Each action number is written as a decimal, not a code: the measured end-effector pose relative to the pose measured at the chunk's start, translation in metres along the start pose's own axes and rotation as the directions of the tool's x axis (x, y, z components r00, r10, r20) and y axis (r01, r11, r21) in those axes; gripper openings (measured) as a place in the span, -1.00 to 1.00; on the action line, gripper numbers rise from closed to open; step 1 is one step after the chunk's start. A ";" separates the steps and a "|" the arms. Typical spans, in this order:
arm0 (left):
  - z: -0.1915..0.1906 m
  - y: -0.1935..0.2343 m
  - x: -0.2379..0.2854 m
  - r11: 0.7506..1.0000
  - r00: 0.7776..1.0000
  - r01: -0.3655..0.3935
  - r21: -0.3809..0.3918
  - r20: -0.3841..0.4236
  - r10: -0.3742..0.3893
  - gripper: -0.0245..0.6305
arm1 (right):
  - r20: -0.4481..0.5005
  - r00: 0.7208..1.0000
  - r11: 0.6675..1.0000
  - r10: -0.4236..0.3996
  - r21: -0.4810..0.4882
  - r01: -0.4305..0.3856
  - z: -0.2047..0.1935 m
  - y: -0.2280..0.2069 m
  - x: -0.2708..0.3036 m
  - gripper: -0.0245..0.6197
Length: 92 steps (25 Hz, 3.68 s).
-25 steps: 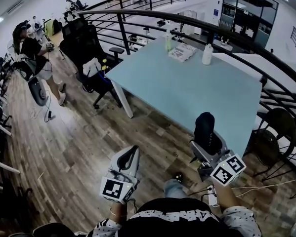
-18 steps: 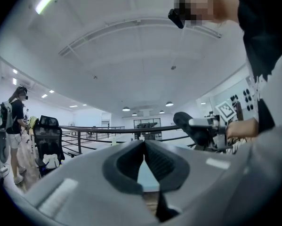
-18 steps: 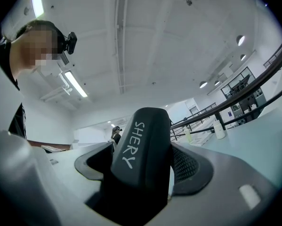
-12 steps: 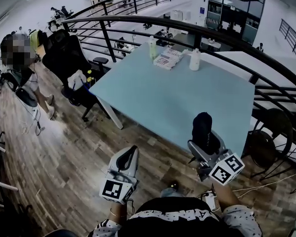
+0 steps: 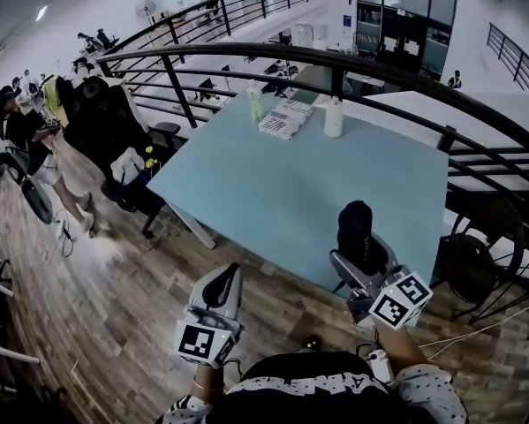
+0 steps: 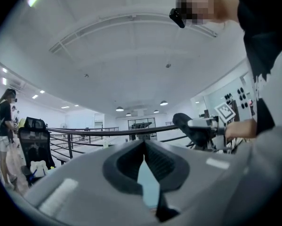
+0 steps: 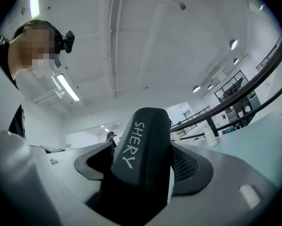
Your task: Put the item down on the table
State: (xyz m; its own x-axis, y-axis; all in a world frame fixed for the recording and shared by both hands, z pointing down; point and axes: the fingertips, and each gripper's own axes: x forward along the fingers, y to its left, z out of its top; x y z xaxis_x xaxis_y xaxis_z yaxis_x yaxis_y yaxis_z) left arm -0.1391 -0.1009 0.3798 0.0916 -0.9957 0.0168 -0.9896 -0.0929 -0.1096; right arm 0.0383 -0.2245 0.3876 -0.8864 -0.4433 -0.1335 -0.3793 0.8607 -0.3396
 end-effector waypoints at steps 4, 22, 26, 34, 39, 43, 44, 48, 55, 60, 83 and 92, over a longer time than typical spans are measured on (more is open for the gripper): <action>0.000 0.004 0.012 1.000 1.000 0.017 0.002 0.020 -0.017 -0.93 | 0.009 1.000 1.000 0.000 0.012 0.000 0.000 -0.010 0.012 0.28; -0.017 0.061 0.163 0.976 0.975 0.218 -0.022 0.045 -0.217 -0.93 | 0.034 0.984 0.984 -0.177 -0.011 0.177 0.008 -0.089 0.082 0.28; -0.016 0.067 0.200 0.951 0.950 0.309 -0.011 0.042 -0.309 -0.93 | 0.060 0.965 0.967 -0.254 -0.009 0.255 0.013 -0.107 0.094 0.28; -0.020 0.088 0.263 0.910 0.909 0.413 -0.014 0.057 -0.412 -0.93 | 0.072 0.931 0.933 -0.358 -0.010 0.360 0.012 -0.136 0.126 0.28; -0.029 0.110 0.288 0.895 0.894 0.445 -0.014 0.067 -0.443 -0.93 | 0.067 0.912 0.914 -0.405 -0.016 0.406 0.005 -0.147 0.148 0.28; -0.033 0.128 0.304 0.887 0.886 0.461 -0.022 0.066 -0.459 -0.93 | 0.053 0.898 0.898 -0.438 -0.015 0.439 -0.004 -0.158 0.168 0.28; -0.035 0.133 0.308 0.886 0.885 0.464 -0.022 0.065 -0.462 -0.93 | 0.050 0.894 0.895 -0.445 -0.015 0.446 -0.006 -0.161 0.173 0.28; -0.040 0.153 0.323 0.879 0.878 0.476 -0.020 0.066 -0.474 -0.93 | 0.045 0.881 0.882 -0.470 -0.012 0.471 -0.015 -0.171 0.193 0.28; -0.046 0.178 0.347 0.858 0.856 0.513 0.002 0.077 -0.512 -0.93 | 0.030 0.846 0.846 -0.532 -0.007 0.533 -0.033 -0.190 0.214 0.28; -0.047 0.191 0.364 0.845 0.841 0.535 0.021 0.079 -0.535 -0.93 | 0.007 0.817 0.817 -0.576 -0.006 0.576 -0.045 -0.205 0.225 0.28; -0.075 0.230 0.424 0.855 0.854 0.518 -0.022 0.060 -0.516 -0.93 | -0.185 0.730 0.747 -0.657 -0.029 0.664 -0.107 -0.284 0.253 0.28; -0.086 0.236 0.430 0.868 0.868 0.497 -0.026 0.046 -0.495 -0.93 | -0.266 0.697 0.733 -0.666 -0.061 0.677 -0.131 -0.307 0.253 0.28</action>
State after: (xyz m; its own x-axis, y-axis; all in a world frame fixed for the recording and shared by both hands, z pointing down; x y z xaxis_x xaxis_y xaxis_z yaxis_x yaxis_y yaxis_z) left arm -0.3423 -0.5505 0.4466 0.5747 -0.8181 0.0228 -0.8160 -0.5749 -0.0606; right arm -0.1047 -0.5682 0.5797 -0.4360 -0.8156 0.3804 -0.8946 0.3466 -0.2822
